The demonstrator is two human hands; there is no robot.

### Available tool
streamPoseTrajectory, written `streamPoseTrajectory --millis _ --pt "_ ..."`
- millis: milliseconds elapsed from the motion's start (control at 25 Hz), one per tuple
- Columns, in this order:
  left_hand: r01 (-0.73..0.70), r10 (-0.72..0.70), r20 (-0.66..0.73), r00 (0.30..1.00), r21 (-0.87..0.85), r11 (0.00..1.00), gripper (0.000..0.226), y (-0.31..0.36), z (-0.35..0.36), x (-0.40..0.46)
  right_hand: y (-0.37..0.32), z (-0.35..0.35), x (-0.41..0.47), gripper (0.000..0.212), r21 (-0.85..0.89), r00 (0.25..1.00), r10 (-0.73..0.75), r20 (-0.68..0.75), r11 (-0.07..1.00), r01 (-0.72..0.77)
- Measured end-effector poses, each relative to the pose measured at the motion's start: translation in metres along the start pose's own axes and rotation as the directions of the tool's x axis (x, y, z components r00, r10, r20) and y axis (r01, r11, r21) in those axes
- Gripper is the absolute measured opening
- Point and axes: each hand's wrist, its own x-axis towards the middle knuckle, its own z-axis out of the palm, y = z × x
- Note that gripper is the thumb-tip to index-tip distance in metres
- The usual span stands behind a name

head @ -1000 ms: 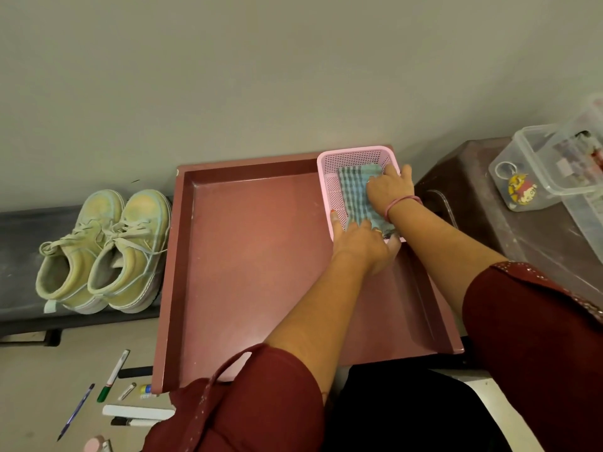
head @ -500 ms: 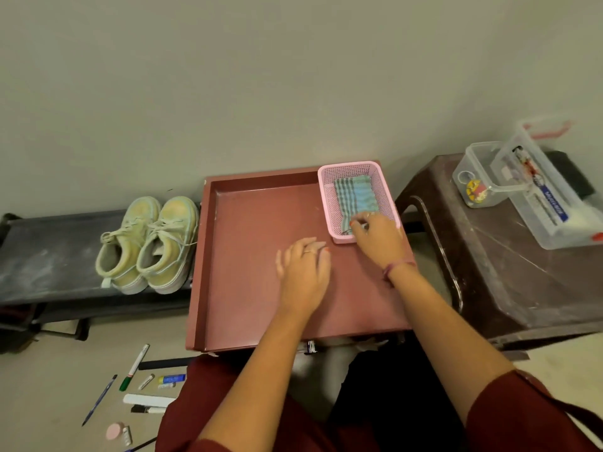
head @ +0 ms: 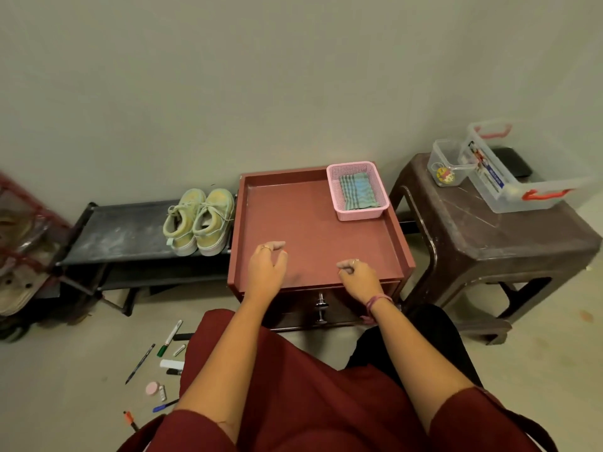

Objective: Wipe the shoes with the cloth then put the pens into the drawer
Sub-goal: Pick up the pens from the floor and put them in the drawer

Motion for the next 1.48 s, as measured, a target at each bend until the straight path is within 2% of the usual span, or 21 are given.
streamPoseTrajectory --millis 240,360,520,640,720,840,1040,1240,1360,1480 --pt "0.065 -0.063 0.029 0.998 -0.075 0.995 0.027 -0.011 -0.006 -0.014 0.029 0.024 -0.022 0.027 -0.096 0.992 0.057 0.110 0.994 -0.047" --pt "0.154 -0.156 0.000 0.988 -0.177 0.972 0.027 -0.017 0.001 -0.016 0.045 0.035 -0.019 0.043 -0.195 0.972 0.081 0.222 0.980 -0.037" --pt "0.349 -0.370 0.014 0.929 -0.363 0.864 0.029 -0.026 0.024 -0.012 0.064 0.050 -0.001 0.062 -0.392 0.926 0.069 0.371 0.916 0.089" --pt "0.442 -0.498 0.014 0.867 -0.480 0.757 0.025 -0.041 0.041 0.001 0.073 0.062 0.013 0.071 -0.442 0.883 0.097 0.459 0.887 0.132" --pt "0.474 -0.548 0.005 0.836 -0.510 0.718 0.022 -0.050 0.047 0.011 0.073 0.069 0.024 0.075 -0.478 0.864 0.107 0.492 0.863 0.165" --pt "0.488 -0.562 0.013 0.827 -0.511 0.707 0.024 -0.055 0.050 0.021 0.070 0.081 0.040 0.076 -0.537 0.833 0.153 0.532 0.821 0.193" --pt "0.541 -0.565 0.080 0.821 -0.423 0.727 0.025 -0.064 0.055 0.022 0.072 0.099 0.043 0.072 -0.646 0.864 0.199 0.462 0.743 0.175" --pt "0.500 -0.474 0.163 0.865 -0.229 0.835 0.024 -0.065 0.066 0.003 0.078 0.109 0.017 0.060 -0.684 0.889 0.169 0.426 0.703 0.194" --pt "0.332 -0.360 0.314 0.878 0.139 0.933 0.034 -0.068 0.078 -0.016 0.086 0.110 -0.010 0.052 -0.679 0.886 0.197 0.420 0.716 0.163" --pt "0.061 -0.306 0.469 0.829 0.467 0.882 0.034 -0.072 0.093 -0.038 0.093 0.111 -0.034 0.046 -0.666 0.860 0.255 0.442 0.736 0.124"
